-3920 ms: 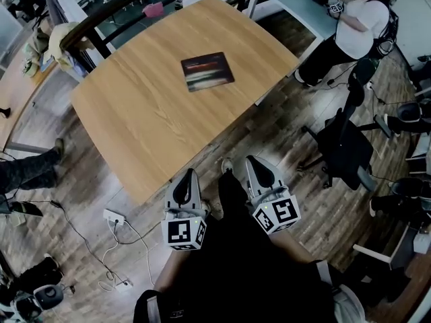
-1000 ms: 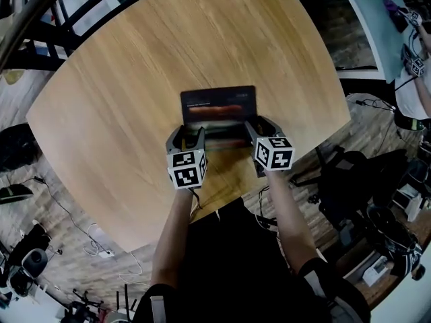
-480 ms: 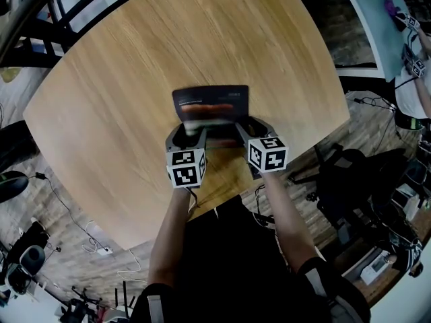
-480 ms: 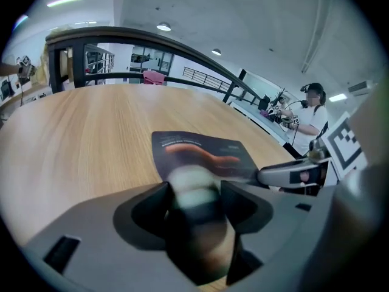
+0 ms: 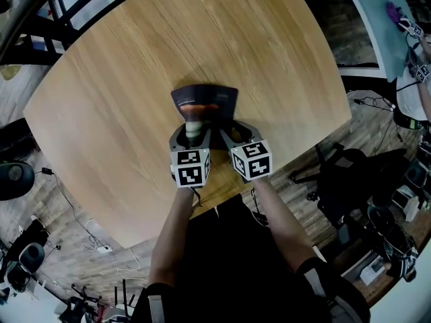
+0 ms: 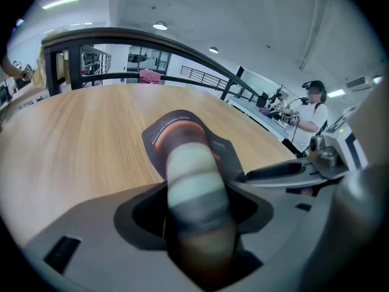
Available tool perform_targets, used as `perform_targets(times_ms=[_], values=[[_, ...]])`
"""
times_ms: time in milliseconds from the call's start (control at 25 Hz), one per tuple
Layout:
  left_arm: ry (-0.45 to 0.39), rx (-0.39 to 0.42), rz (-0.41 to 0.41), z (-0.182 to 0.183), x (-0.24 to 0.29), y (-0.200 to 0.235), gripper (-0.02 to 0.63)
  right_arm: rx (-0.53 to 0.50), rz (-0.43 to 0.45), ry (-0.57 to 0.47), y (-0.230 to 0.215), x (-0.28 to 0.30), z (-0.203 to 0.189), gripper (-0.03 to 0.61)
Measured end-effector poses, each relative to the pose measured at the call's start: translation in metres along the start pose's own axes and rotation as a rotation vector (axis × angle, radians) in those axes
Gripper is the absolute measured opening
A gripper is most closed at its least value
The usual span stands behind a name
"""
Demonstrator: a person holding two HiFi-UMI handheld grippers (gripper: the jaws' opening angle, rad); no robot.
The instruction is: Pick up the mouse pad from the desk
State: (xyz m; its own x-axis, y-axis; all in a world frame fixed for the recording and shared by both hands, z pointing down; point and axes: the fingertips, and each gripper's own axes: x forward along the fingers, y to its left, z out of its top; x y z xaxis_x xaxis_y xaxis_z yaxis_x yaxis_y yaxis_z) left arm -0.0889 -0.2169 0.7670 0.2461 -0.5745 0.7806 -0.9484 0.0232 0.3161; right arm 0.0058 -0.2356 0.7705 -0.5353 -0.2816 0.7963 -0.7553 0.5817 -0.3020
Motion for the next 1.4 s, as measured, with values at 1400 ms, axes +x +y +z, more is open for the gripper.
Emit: perform_targets(times_ms=[1400], values=[[-0.104,-0.046,-0.023,0.002,-0.035,-0.021,0.046,0.030,0.020,-0.098,-0.005,-0.043,0.016,0.155]])
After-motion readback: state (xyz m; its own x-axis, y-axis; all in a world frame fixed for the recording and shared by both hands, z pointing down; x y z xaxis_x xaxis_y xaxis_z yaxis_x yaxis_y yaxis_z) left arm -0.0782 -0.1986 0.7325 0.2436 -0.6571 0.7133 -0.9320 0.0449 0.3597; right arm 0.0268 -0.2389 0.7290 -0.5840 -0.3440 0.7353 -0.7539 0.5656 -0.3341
